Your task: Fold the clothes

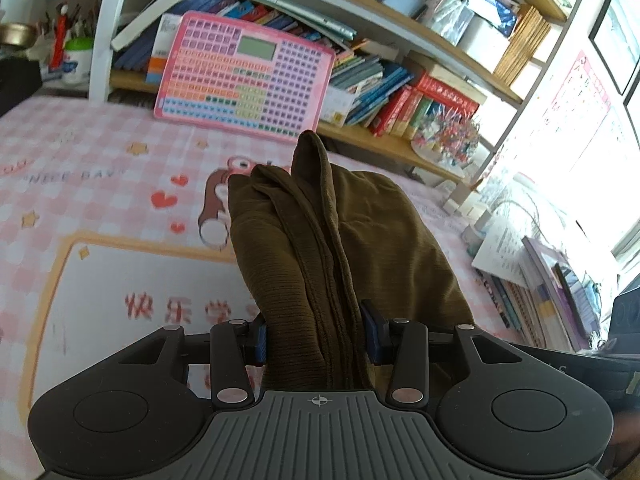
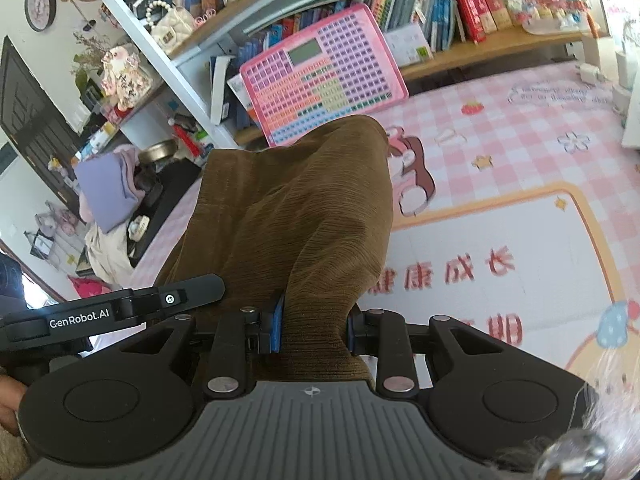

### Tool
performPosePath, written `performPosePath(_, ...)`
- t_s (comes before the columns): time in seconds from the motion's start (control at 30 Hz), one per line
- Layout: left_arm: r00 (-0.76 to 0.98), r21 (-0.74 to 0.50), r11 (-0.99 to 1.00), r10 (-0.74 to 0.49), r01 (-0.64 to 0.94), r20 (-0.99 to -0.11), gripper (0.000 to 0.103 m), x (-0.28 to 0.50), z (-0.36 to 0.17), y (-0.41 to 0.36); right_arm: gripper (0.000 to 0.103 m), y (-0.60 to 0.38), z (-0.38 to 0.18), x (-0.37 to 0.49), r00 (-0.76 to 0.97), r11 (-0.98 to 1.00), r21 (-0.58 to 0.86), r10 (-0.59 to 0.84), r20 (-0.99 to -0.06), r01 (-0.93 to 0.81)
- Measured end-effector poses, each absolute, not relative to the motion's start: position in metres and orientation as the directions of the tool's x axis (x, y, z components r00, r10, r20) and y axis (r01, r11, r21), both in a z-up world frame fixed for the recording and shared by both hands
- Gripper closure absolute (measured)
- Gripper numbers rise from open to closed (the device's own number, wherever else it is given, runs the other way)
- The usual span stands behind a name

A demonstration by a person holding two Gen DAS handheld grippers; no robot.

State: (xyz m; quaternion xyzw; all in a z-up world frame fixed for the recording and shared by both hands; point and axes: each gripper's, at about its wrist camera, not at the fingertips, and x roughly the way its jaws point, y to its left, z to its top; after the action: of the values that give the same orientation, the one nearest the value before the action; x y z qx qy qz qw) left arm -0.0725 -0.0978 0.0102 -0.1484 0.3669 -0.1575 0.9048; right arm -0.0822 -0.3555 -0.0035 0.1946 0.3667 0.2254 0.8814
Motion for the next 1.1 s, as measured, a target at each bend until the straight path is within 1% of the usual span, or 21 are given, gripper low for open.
performPosePath(0.23, 0.691, -0.402, 0.895, -0.417, 0.196, -0.591, 0.061, -0.026, 0.013, -0.072, 0.077, -0.326, 0.009, -0.044, 0.654, 0.845, 0.465, 0.512, -0.557, -0.265)
performPosePath(0.4, 0.696, -0.412, 0.888, -0.428, 0.205, -0.577, 0.061, 0.024, 0.011, -0.038, 0.077, -0.286, 0.012, 0.007, 0.668, 0.853, 0.441, 0.502, -0.549, -0.279)
performPosePath(0.57, 0.698, -0.441, 0.878, -0.436, 0.189, -0.568, 0.061, 0.082, 0.004, 0.005, 0.077, -0.239, 0.013, 0.064, 0.673, 0.865, 0.424, 0.483, -0.56, -0.268)
performPosePath(0.8, 0.693, -0.445, 0.877, -0.435, 0.181, -0.575, 0.061, 0.142, -0.018, 0.048, 0.077, -0.195, -0.006, 0.13, 0.657, 0.872, 0.416, 0.475, -0.586, -0.26)
performPosePath(1.1, 0.695, -0.491, 0.855, -0.454, 0.165, -0.557, 0.061, 0.184, -0.051, 0.084, 0.077, -0.165, -0.034, 0.177, 0.646, 0.872, 0.426, 0.473, -0.599, -0.243)
